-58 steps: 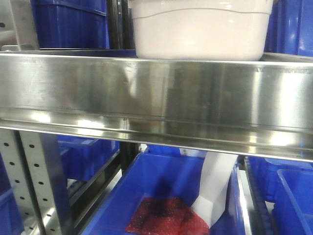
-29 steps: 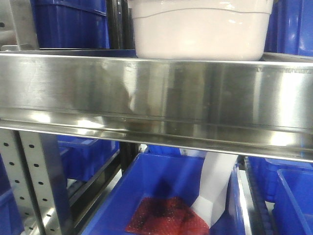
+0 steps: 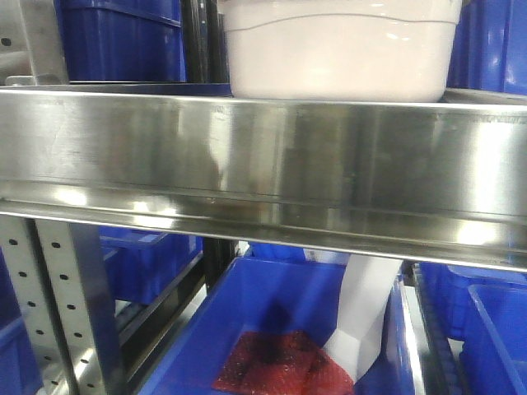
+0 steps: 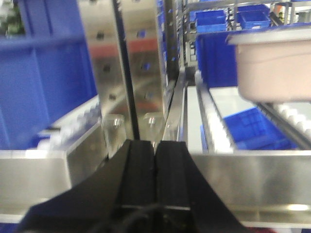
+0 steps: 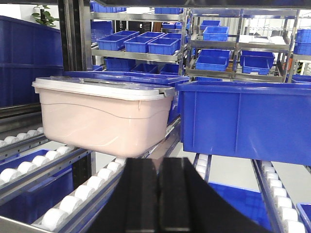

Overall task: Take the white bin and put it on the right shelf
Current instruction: 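Open both grippers and release the bin handles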

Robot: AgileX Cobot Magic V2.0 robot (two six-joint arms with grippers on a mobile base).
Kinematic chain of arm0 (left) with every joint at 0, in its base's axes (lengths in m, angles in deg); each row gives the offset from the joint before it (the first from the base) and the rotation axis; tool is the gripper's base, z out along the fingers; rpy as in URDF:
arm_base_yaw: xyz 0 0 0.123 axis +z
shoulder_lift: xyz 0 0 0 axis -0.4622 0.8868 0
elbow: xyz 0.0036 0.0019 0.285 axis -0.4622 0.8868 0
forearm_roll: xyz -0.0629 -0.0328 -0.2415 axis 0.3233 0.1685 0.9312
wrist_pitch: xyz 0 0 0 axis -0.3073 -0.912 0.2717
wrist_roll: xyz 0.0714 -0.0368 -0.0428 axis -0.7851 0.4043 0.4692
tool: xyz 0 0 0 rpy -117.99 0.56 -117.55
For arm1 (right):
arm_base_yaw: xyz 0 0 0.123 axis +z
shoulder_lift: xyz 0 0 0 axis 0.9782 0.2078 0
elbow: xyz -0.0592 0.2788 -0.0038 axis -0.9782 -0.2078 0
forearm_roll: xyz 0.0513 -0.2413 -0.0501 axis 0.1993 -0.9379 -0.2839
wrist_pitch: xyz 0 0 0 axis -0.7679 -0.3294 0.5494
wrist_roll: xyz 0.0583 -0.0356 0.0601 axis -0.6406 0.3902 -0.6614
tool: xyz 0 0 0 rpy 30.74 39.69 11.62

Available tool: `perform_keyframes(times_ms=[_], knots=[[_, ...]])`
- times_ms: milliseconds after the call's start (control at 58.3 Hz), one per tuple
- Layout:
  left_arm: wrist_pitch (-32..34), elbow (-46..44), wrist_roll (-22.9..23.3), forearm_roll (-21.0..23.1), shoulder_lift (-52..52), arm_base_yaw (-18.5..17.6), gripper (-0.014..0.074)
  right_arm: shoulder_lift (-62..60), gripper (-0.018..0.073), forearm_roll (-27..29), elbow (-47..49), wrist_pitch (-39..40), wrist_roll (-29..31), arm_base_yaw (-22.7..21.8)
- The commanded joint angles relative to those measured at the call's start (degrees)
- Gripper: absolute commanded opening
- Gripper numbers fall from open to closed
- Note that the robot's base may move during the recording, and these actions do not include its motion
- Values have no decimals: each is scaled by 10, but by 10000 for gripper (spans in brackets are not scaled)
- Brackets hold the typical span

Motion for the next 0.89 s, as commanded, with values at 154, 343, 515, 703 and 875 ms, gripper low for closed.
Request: perform_keyframes(times_ms=[154,343,515,703,875], knots=[[77,99,25,-4,-55,53,-118,-7,72,4,14,52,-1,-1],[163,198,25,-4,-96,55,-118,-7,72,4,14,52,-1,-1],[134,197,25,-4,-109,55,-118,-7,72,4,14,51,-1,-1],[133,197,25,-4,-108,55,-118,-7,72,4,14,50,-1,-1],[133,197,25,-4,-108,55,-118,-7,72,4,14,50,-1,-1]])
